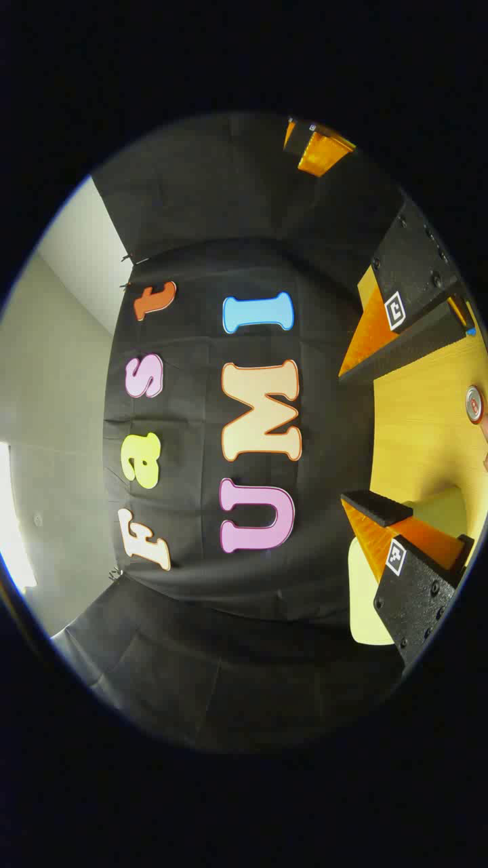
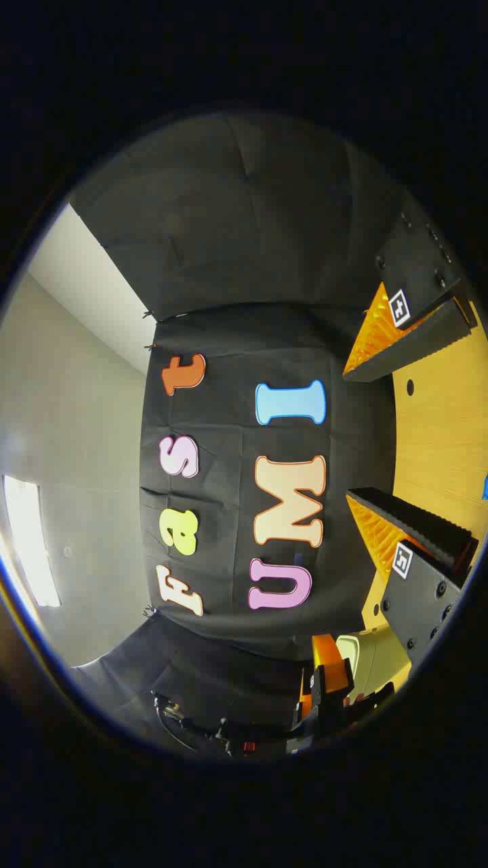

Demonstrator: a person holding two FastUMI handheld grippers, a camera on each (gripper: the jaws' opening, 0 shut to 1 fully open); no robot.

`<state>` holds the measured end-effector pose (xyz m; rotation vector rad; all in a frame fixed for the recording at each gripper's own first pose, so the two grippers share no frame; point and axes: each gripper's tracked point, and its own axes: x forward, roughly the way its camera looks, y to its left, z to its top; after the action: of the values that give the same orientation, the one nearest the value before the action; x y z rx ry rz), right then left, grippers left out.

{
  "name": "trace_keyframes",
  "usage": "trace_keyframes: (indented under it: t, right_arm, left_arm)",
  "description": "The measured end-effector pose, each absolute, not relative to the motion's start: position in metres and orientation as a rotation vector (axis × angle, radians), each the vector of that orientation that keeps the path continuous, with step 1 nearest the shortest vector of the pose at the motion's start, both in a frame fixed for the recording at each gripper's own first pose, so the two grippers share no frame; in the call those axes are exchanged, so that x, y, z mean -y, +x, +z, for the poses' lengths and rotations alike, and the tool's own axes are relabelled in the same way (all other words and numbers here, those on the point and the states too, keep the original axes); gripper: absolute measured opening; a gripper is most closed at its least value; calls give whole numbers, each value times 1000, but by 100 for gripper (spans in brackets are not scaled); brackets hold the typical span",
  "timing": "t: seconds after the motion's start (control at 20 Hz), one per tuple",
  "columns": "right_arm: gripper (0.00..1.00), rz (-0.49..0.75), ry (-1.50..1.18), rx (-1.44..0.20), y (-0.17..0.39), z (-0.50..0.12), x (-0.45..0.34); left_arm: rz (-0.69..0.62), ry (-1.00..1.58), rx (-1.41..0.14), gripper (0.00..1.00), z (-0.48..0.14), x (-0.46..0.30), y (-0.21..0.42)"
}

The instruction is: Press the lid of the desktop garbage bin to open it, pick up the crumpled paper on the desktop and throw it into the bin, then pick up the pop can on the desktop and drop it into the bin, and finally close the garbage bin lid.

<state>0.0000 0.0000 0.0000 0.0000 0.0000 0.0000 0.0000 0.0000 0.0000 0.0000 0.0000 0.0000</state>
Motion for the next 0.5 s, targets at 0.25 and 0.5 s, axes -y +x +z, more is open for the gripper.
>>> trace_keyframes:
  t: [0.25,0.5]
  right_arm:
    - [98,4,6,3,2,5,-3]
    - [98,16,-4,20,3,8,-6]
  left_arm:
    - [-19,38,10,95,2,7,-3]
    - [-13,51,23,95,6,5,-5]
